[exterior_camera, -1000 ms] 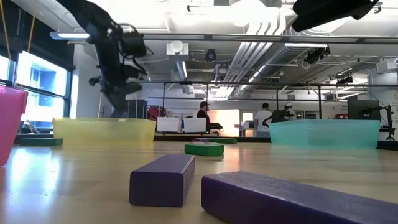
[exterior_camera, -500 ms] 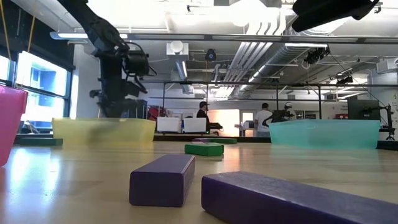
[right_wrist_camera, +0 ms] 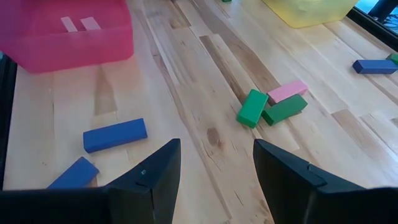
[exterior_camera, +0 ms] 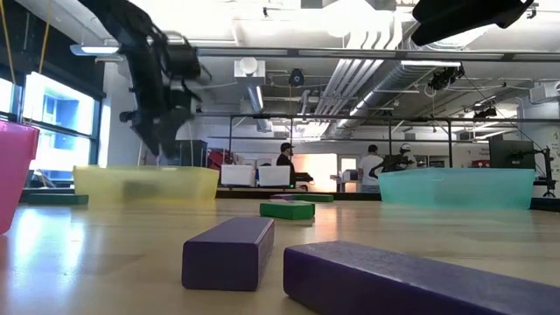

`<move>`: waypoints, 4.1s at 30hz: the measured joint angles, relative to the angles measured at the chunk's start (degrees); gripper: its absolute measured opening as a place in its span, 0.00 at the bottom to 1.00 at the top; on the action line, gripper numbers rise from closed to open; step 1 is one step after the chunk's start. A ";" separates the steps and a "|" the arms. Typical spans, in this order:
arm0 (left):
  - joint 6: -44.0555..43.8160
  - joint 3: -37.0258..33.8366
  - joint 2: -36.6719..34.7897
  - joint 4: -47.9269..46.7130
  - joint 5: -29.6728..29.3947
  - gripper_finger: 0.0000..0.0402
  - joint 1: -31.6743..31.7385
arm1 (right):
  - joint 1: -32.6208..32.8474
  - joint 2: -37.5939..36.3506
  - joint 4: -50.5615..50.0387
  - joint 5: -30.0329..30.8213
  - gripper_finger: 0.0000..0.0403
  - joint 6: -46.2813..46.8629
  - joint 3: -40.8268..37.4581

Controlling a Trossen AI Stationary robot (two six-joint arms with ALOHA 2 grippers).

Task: Sort blocks
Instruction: Put the pink wooden block into the pink bin

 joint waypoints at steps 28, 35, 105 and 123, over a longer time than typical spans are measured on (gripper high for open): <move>4.87 -1.55 1.92 55.55 -4.74 0.52 -59.81 | 15.20 0.17 -5.87 -49.33 0.47 47.04 -9.11; 7.41 -1.55 12.48 71.56 -5.03 0.52 -64.98 | 19.03 0.17 -6.56 -49.99 0.47 56.09 -9.03; 11.32 1.77 24.35 84.82 -5.30 0.52 -68.61 | 19.43 14.92 -3.52 9.06 0.18 46.71 -13.20; 11.24 1.77 24.35 84.40 -5.51 0.52 -68.59 | 16.31 17.69 -0.82 -2.37 0.48 42.03 -13.05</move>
